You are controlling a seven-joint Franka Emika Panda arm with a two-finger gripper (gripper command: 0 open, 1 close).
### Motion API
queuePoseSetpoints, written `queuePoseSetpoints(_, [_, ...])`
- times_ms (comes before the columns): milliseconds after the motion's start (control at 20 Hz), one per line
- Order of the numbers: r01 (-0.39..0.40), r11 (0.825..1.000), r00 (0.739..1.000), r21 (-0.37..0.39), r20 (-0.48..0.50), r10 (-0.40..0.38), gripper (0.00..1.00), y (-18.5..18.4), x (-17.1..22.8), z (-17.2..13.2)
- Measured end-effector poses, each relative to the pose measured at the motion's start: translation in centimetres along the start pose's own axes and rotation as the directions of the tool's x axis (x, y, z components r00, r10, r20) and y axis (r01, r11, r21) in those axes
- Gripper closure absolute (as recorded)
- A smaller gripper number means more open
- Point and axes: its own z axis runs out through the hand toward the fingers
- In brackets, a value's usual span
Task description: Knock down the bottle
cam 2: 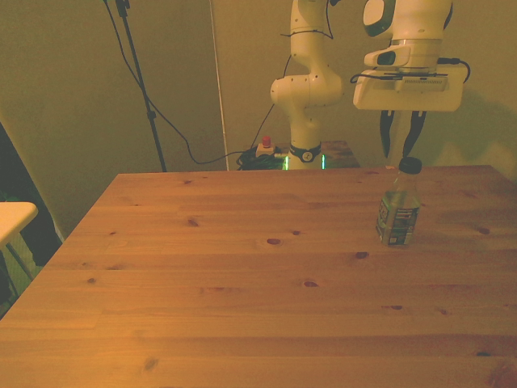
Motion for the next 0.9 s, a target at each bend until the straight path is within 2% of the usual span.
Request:
queuePoseSetpoints(350, [-0.03, 0.999, 1.0, -0.016, -0.007, 0.03, 1.0, -2.7, 2.4, 1.4])
queuePoseSetpoints(600, [-0.061, 0.998, 0.998, -0.018, -0.017, 0.061, 1.0, -6.5, 3.9, 2.5])
queuePoseSetpoints(900, [-0.116, 0.993, 0.991, -0.002, -0.074, 0.115, 1.0, -11.0, 7.0, 3.0])
